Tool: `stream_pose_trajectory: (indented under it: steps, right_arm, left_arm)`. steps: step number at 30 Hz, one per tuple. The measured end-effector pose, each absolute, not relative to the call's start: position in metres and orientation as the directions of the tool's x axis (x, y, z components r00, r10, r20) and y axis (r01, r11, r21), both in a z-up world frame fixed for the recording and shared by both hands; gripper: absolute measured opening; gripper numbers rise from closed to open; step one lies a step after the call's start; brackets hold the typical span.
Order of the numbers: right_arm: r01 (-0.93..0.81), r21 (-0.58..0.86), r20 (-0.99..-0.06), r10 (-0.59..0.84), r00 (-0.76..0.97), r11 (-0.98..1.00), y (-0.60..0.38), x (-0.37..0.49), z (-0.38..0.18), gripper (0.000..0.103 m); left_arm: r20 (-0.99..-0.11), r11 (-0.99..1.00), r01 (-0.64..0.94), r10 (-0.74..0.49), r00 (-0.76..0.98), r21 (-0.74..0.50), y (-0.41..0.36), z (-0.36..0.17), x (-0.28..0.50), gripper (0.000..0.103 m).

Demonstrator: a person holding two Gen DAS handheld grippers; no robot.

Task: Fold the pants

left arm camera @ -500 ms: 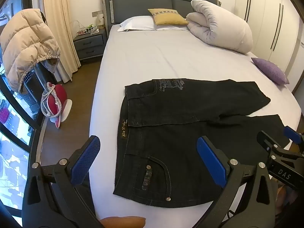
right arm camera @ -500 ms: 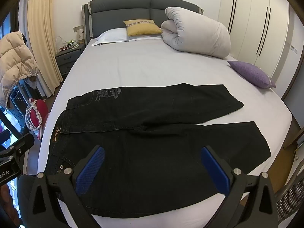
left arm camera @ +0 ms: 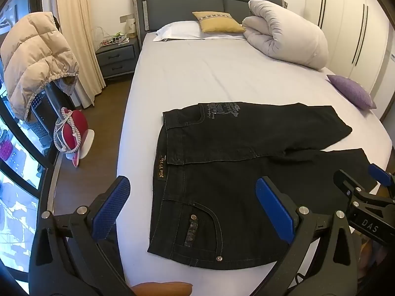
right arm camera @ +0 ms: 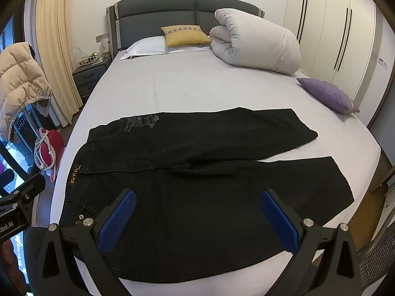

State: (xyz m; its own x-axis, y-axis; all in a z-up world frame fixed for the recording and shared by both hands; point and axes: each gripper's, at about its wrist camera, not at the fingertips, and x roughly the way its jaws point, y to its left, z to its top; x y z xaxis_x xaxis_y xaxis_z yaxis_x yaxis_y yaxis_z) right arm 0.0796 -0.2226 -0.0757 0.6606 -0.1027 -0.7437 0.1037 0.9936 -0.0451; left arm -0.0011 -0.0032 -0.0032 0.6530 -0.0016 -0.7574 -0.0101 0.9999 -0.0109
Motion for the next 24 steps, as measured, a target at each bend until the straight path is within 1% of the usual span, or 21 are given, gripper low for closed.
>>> stream_pose_trajectory:
  steps: [20, 24]
  right_arm:
    - [0.102, -0.038, -0.745, -0.097, 0.660, 0.994, -0.2230, 0.0800, -0.0756, 0.103]
    - [0.103, -0.038, -0.745, -0.097, 0.660, 0.994, -0.2232, 0.0803, -0.0758, 0.103]
  left_arm:
    - [-0.756, 1.000, -0.009, 0.000, 0.655, -0.008, -0.0007, 0.0024, -0.0009, 0.103]
    - [-0.748, 1.000, -0.013, 0.017, 0.664, 0.011, -0.0025, 0.0039, -0.0015, 0.103]
